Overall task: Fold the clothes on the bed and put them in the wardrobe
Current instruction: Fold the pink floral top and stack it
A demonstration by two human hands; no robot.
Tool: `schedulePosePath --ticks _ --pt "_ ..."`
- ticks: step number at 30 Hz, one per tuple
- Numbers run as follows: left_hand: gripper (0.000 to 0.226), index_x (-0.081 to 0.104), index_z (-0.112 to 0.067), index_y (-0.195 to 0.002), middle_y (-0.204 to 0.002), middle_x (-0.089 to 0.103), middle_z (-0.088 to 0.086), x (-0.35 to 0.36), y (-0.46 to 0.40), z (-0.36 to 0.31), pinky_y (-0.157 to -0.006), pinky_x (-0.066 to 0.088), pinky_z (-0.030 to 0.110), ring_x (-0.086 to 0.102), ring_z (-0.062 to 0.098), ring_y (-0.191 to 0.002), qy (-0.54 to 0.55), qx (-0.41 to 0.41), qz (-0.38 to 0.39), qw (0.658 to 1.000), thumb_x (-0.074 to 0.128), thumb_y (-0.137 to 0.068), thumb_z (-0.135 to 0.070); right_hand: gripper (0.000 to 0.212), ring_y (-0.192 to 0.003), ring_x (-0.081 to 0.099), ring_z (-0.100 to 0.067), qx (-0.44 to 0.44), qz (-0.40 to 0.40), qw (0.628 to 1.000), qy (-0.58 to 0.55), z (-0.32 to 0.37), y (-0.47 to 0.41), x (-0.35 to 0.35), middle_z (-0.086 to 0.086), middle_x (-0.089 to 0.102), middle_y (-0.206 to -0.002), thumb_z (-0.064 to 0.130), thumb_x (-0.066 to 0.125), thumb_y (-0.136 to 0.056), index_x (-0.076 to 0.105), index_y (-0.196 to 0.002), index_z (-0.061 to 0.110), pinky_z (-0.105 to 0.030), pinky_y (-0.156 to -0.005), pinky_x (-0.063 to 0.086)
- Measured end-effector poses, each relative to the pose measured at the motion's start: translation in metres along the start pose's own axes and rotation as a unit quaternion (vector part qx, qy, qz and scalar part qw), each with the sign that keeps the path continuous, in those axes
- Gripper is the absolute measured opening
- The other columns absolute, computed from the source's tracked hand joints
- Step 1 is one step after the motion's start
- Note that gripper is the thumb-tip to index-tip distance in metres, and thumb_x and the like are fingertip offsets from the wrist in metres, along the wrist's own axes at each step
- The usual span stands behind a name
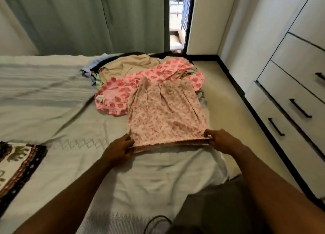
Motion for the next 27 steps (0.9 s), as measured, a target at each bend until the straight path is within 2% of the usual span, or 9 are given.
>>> schedulePosePath --ticks 5,11,13,15,18,21,23,25,27 --pt "0.023 0.058 -0.016 -0.075 -0.081 0.055 0.006 0.006 0.014 -0.016 -0.051 0.034 0.026 0.056 0.029 -0.057 -0.077 0.1 0.045 0.991 0.054 -0.083 -0.038 0.012 -0.088 0.064 -0.026 -0.045 0.026 0.999 0.008 -0.013 0.018 0.011 -0.002 0.065 -0.092 0.03 0.072 -0.084 0.064 -0.093 0.031 -0.032 -0.074 0.048" --pt "0.04 0.064 -0.012 -0.089 -0.089 0.061 0.009 0.005 0.003 -0.036 -0.057 0.044 0.032 0.058 0.031 -0.071 -0.089 0.087 -0.008 0.992 0.058 -0.083 -0.051 0.028 -0.091 0.055 -0.025 -0.023 -0.008 1.0 0.016 -0.016 0.025 0.022 0.003 0.047 -0.104 0.047 0.071 -0.081 0.056 -0.101 0.034 -0.041 -0.082 0.051" --pt "0.035 0.064 -0.012 -0.083 -0.083 0.06 0.009 0.009 -0.003 -0.047 -0.058 0.041 0.031 0.056 0.029 -0.069 -0.083 0.114 -0.012 0.99 0.059 -0.085 -0.047 0.032 -0.09 0.055 -0.025 -0.027 -0.019 0.999 0.009 -0.012 0.026 0.025 0.004 0.046 -0.106 0.051 0.07 -0.08 0.053 -0.102 0.034 -0.043 -0.08 0.052" --pt "0.034 0.062 -0.012 -0.073 -0.076 0.059 0.009 0.014 -0.006 -0.05 -0.055 0.04 0.03 0.055 0.028 -0.064 -0.079 0.138 -0.004 0.987 0.057 -0.089 -0.042 0.029 -0.093 0.054 -0.025 -0.035 -0.012 0.999 0.001 -0.011 0.026 0.027 0.004 0.045 -0.105 0.045 0.071 -0.083 0.052 -0.102 0.032 -0.04 -0.08 0.049" --pt "0.037 0.066 -0.011 -0.077 -0.078 0.061 0.009 0.017 -0.005 -0.042 -0.054 0.045 0.031 0.057 0.028 -0.067 -0.076 0.134 0.012 0.988 0.055 -0.092 -0.043 0.023 -0.096 0.054 -0.025 -0.04 -0.001 0.999 -0.022 -0.013 0.026 0.026 0.001 0.047 -0.103 0.031 0.072 -0.087 0.053 -0.101 0.03 -0.033 -0.077 0.041" --pt "0.036 0.066 -0.01 -0.077 -0.077 0.059 0.006 0.016 0.003 -0.039 -0.055 0.046 0.03 0.053 0.024 -0.066 -0.046 0.114 0.018 0.992 0.054 -0.091 -0.041 0.025 -0.086 0.06 -0.024 -0.035 0.0 0.997 -0.071 -0.013 0.026 0.028 -0.006 0.063 -0.1 0.025 0.075 -0.083 0.056 -0.097 0.03 -0.029 -0.07 0.041" --pt "0.037 0.058 -0.013 -0.069 -0.071 0.051 0.001 0.014 -0.002 -0.048 -0.056 0.039 0.028 0.045 0.018 -0.062 -0.016 0.077 0.027 0.997 0.052 -0.089 -0.044 0.027 -0.078 0.063 -0.024 0.003 0.007 0.991 -0.134 -0.012 0.024 0.029 -0.009 0.068 -0.093 0.028 0.078 -0.076 0.058 -0.094 0.029 -0.026 -0.062 0.044" --pt "0.042 0.055 -0.016 -0.067 -0.068 0.047 -0.002 0.017 -0.015 -0.067 -0.056 0.033 0.026 0.042 0.015 -0.058 0.011 0.04 0.014 0.999 0.049 -0.094 -0.048 0.03 -0.073 0.066 -0.024 0.062 0.036 0.962 -0.262 -0.007 0.022 0.026 -0.011 0.07 -0.089 0.034 0.081 -0.079 0.062 -0.098 0.021 -0.025 -0.055 0.046" --pt "0.038 0.063 -0.014 -0.072 -0.071 0.052 -0.002 0.026 -0.033 -0.094 -0.058 0.035 0.026 0.047 0.015 -0.06 0.046 0.009 0.014 0.999 0.052 -0.099 -0.041 0.034 -0.075 0.066 -0.025 0.118 0.064 0.918 -0.373 -0.002 0.021 0.024 -0.014 0.069 -0.095 0.036 0.077 -0.087 0.061 -0.106 0.013 -0.03 -0.057 0.049"
Point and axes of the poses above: each hand's wrist, its own y-axis away from the middle knuckle, its own x-axis out of the palm, z = x × y, the point moved 1 cm from there along -y, towards the middle knuckle
